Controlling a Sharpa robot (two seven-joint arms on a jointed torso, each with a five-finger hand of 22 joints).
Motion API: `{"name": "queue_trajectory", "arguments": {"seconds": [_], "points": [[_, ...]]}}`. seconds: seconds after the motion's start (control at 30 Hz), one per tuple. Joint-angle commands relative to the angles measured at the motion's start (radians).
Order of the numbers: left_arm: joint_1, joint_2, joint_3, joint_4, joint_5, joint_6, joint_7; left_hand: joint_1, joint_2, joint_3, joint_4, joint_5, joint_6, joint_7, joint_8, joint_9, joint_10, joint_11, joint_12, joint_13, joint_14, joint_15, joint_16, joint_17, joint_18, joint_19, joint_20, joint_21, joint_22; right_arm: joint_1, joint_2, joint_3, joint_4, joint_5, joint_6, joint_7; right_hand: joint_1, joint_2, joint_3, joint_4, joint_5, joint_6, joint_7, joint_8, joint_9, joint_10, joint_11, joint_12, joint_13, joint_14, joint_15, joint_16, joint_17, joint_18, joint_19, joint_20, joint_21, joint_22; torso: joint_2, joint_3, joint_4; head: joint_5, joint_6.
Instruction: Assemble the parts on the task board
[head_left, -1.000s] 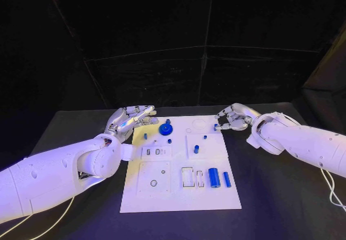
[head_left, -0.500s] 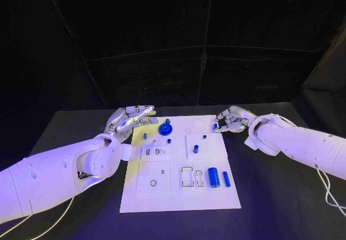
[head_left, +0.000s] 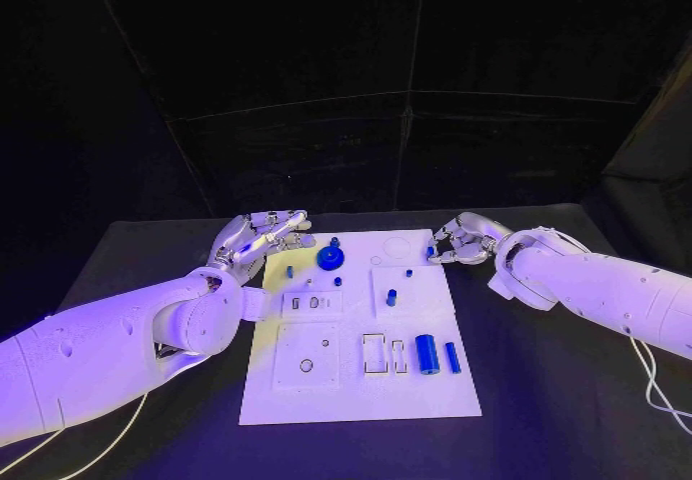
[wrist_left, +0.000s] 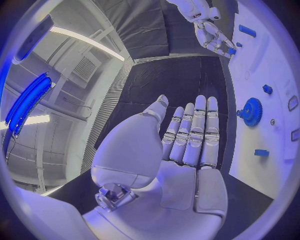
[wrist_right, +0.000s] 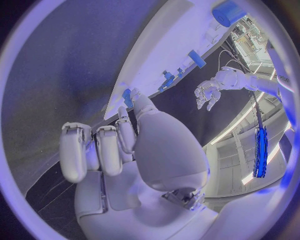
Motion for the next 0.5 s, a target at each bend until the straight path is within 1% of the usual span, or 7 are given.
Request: {"name": "queue_trajectory", "arguments": {"seconds": [0.03,0.3,0.5], "points": [[0.001,0.0,0.001,0.0,-0.001,0.008,0.006,0.007,0.0,0.001,-0.006,0.004,0.009,0.0,-0.005,-0.001,0.005,0.0,-0.004,-0.001,0.008,0.0,-0.004,0.001,0.006,0.007,-0.003,-0.004,-0.001,0.001,0.003,0.0,0.0,-0.005,0.012,-0.002,-0.001,0.008,0.001,-0.003,-0.004,0.008,0.001,0.005,0.001,0.002,-0.005,0.006,-0.001,0.063,-0.008,-0.005,0.058,0.0,-0.004,-0.005,-0.003,0.106,0.0,0.0002,-0.001,0.0,-0.001],[0.001,0.001,0.001,-0.001,-0.001,0.008,0.005,0.007,0.0,0.001,-0.006,0.004,0.009,0.0,-0.005,-0.001,0.005,0.0,-0.004,-0.001,0.008,0.0,-0.004,0.001,0.006,0.007,-0.003,-0.004,-0.001,0.001,0.006,0.0,-0.001,-0.005,0.009,-0.001,0.001,0.008,0.002,-0.005,-0.006,0.011,-0.001,0.006,0.0,0.005,-0.006,0.009,0.002,0.063,-0.009,-0.004,0.06,0.0,-0.002,-0.006,-0.002,0.109,0.0,0.0007,-0.0005,-0.001,-0.003],[0.001,0.001,0.001,-0.003,-0.001,0.008,0.005,0.007,0.0,0.001,-0.006,0.004,0.009,0.0,-0.005,-0.001,0.005,0.0,-0.004,-0.001,0.008,0.0,-0.004,0.001,0.006,0.007,-0.003,-0.004,-0.001,0.001,0.009,0.0,0.0,-0.005,0.008,0.0,0.003,0.01,0.004,-0.007,-0.007,0.015,-0.002,0.007,0.0,0.009,-0.007,0.013,0.006,0.064,-0.01,-0.003,0.062,-0.001,-0.001,-0.007,-0.001,0.11,0.0,0.0001,0.0006,-0.003,-0.004]]}}
